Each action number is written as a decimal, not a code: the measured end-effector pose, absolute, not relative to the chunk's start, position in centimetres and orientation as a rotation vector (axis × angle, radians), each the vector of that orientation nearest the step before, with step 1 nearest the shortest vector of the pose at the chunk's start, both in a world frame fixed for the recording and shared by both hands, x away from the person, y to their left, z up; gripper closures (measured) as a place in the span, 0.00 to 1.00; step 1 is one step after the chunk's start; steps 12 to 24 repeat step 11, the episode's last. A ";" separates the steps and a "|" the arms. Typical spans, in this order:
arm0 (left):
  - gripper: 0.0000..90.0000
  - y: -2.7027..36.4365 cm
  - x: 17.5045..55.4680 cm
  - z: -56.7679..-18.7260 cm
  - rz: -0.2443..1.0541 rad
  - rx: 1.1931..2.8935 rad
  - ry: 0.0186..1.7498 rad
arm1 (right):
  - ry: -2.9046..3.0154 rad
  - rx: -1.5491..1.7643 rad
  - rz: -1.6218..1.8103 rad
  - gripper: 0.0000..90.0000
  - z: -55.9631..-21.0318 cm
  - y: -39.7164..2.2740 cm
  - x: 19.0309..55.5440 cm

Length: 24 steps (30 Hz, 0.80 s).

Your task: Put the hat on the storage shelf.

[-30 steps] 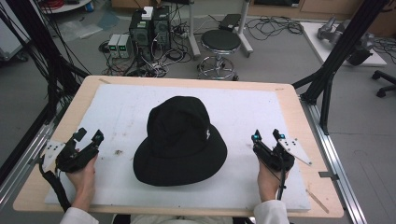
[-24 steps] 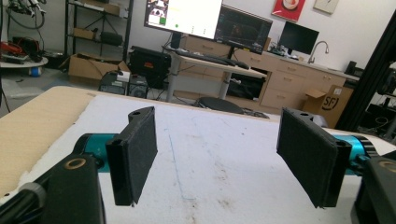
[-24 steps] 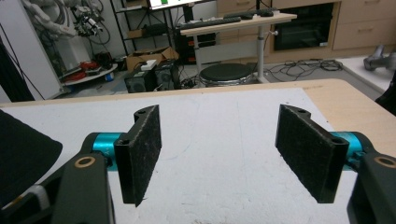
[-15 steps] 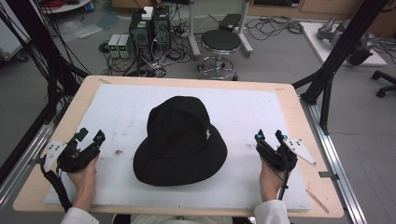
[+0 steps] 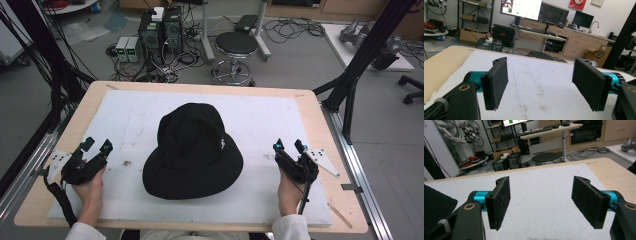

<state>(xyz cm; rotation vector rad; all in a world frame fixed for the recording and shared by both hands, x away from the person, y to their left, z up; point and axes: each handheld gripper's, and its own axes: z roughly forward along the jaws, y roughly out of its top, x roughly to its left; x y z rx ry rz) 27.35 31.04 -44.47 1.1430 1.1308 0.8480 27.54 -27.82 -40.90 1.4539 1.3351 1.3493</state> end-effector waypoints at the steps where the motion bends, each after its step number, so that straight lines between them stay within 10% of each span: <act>1: 0.32 31.0 27.4 -44.5 0.849 1.143 1.131 | 1.334 1.456 1.348 0.34 -40.9 -27.8 27.5; 24: 0.32 31.0 27.3 -44.5 0.850 1.142 1.133 | 1.330 1.469 1.355 0.34 -41.0 -28.0 27.6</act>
